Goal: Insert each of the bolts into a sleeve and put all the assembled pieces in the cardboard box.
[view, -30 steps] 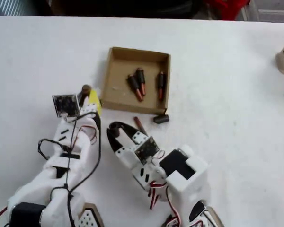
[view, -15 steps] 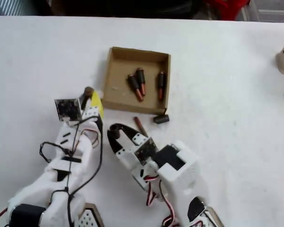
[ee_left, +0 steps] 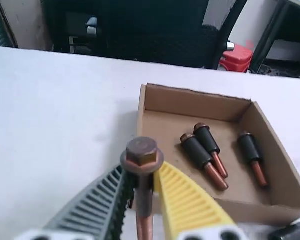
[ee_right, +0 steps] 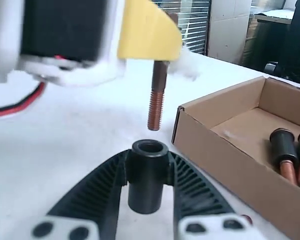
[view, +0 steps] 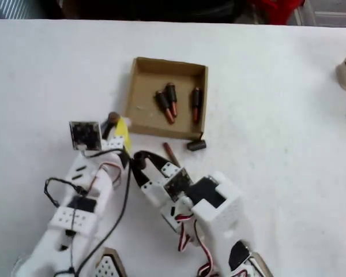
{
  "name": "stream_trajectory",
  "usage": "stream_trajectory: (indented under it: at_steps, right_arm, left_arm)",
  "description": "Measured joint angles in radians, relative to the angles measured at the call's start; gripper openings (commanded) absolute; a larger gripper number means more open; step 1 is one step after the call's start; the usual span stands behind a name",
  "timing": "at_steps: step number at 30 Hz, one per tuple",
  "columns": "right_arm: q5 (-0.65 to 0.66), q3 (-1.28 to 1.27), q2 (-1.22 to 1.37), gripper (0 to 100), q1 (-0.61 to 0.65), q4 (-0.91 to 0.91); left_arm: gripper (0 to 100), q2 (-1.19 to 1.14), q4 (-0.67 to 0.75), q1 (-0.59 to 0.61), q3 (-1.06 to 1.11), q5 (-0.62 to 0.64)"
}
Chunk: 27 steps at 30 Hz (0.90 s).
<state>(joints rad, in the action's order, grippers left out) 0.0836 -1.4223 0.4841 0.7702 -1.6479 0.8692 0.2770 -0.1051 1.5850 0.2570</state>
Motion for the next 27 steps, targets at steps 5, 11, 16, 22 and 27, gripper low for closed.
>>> stream_trajectory:
  at_steps: [5,11,16,22,27]
  right_arm:
    - [0.0,0.0,0.0,1.6,0.0,0.0]
    - [0.0,0.0,0.0,1.6,0.0,0.0]
    - [0.0,0.0,0.0,1.6,0.0,0.0]
    - [0.0,0.0,0.0,1.6,0.0,0.0]
    - [0.0,0.0,0.0,1.6,0.0,0.0]
  left_arm:
    - [2,0.308,-0.423,-0.044,-0.005,0.0]
    - [2,0.523,-0.608,-0.1,-0.005,0.0]
    - [2,0.612,-0.608,-0.101,-0.005,0.0]
    - [2,0.692,-0.64,-0.101,-0.005,0.0]
    - [2,0.786,-0.727,-0.101,-0.005,0.034]
